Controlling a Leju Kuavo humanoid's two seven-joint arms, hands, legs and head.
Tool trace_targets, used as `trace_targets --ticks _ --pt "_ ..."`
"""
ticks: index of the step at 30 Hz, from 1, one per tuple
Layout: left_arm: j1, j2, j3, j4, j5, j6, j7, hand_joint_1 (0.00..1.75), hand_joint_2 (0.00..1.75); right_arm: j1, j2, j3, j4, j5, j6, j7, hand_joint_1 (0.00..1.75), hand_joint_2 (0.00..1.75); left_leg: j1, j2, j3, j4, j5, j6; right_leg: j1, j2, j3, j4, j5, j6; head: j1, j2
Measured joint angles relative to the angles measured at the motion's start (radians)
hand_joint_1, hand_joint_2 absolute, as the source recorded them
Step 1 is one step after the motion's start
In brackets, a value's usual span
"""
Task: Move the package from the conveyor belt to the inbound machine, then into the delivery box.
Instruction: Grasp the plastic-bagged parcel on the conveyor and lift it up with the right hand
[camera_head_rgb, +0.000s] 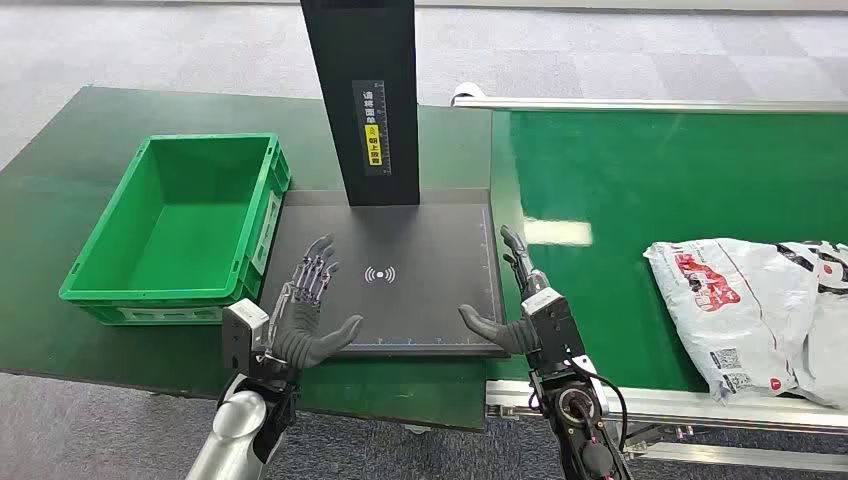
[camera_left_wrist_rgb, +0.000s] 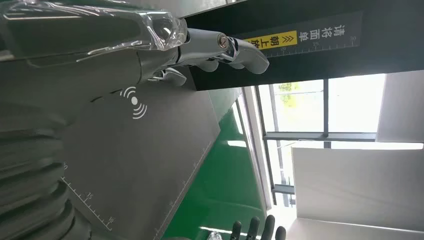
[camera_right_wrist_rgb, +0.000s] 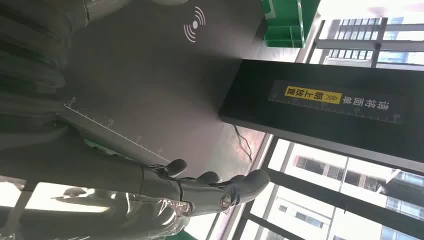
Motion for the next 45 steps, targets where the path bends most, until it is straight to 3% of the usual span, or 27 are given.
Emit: trace_targets --ticks 26,30,40,45 --pt "-0.001 0.005 0.000 0.003 0.000 0.000 -0.006 0.00 1.75 -0.030 -0.024 0.000 0.005 0.064 -0.041 0.033 0.00 1.75 0.000 0.000 0.000 0.000 0.000 0.000 0.000 0.000 0.000 0.000 0.000 0.000 0.000 0.000" --pt "0.007 0.008 0.000 0.003 0.000 0.000 -0.008 0.00 1.75 -0.035 -0.035 -0.001 0.009 0.129 -0.079 0.051 0.00 1.75 0.000 0.000 0.000 0.000 0.000 0.000 0.000 0.000 0.000 0.000 0.000 0.000 0.000 0.000" --pt "0.034 0.032 0.002 0.001 0.024 -0.016 -0.024 0.00 1.75 -0.126 -0.163 -0.088 0.081 0.274 -0.204 0.134 0.00 1.75 0.000 0.000 -0.001 0.000 0.000 0.000 -0.001 0.000 0.000 0.000 0.000 0.000 0.000 0.000" --pt "0.077 0.046 0.015 -0.031 0.036 -0.002 -0.032 0.00 1.75 -0.241 -0.256 -0.151 0.203 0.408 -0.288 0.197 0.00 1.75 0.000 0.000 0.000 0.000 0.000 0.000 -0.001 0.000 0.000 0.000 0.001 0.000 0.000 0.000"
